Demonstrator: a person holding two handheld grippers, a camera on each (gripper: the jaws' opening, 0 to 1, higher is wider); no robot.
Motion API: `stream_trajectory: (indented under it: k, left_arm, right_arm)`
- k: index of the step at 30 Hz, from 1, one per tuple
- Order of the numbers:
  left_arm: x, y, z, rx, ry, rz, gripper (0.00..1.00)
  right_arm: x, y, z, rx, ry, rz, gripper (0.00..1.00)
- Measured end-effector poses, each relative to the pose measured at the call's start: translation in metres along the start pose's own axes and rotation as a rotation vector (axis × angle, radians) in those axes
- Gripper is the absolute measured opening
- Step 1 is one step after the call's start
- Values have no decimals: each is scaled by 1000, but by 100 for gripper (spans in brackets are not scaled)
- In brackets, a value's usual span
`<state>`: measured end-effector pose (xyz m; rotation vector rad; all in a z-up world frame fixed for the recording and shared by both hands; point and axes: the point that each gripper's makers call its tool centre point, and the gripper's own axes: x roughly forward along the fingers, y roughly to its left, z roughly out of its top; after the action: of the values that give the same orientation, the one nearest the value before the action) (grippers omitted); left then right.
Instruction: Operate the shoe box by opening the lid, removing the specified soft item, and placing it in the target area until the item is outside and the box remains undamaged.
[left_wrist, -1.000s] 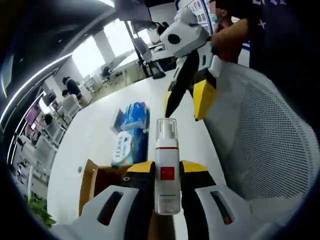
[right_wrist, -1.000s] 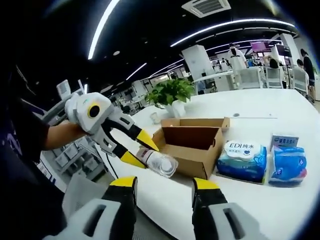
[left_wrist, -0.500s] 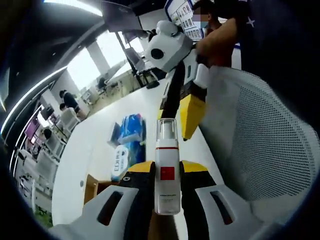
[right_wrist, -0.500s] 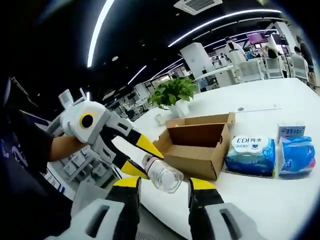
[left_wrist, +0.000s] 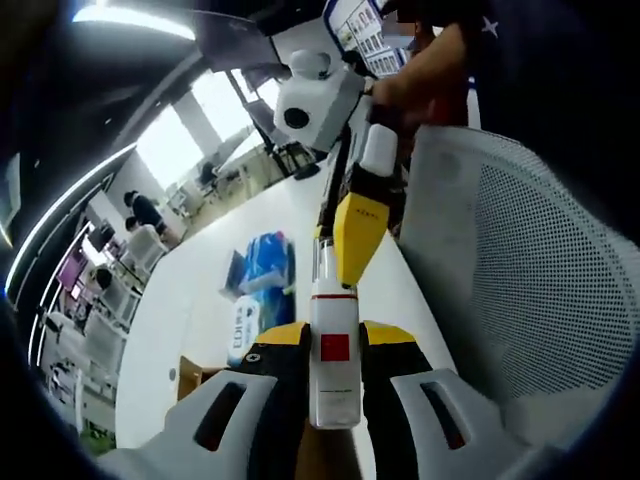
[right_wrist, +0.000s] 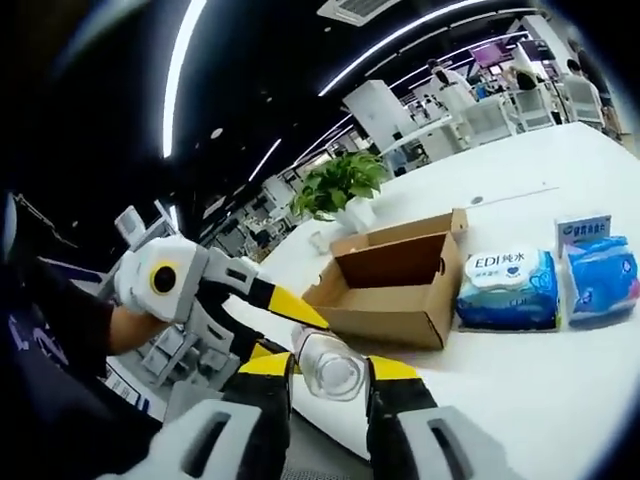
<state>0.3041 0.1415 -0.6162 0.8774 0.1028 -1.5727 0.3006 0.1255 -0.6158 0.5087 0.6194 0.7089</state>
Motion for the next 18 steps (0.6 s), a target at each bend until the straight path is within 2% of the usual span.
stream_trajectory:
  k: [2, 10, 18]
  left_arm:
    - [1, -1, -2, 6, 7, 9, 18]
    - [6, -3, -7, 26, 36, 49, 18]
    - [9, -6, -11, -14, 29, 46, 19]
  right_arm:
    - [0, 0, 1, 18, -4, 3, 19]
    - [3, -1, -1, 62, -5, -8, 17]
    - [4, -2, -5, 18, 19, -24, 16]
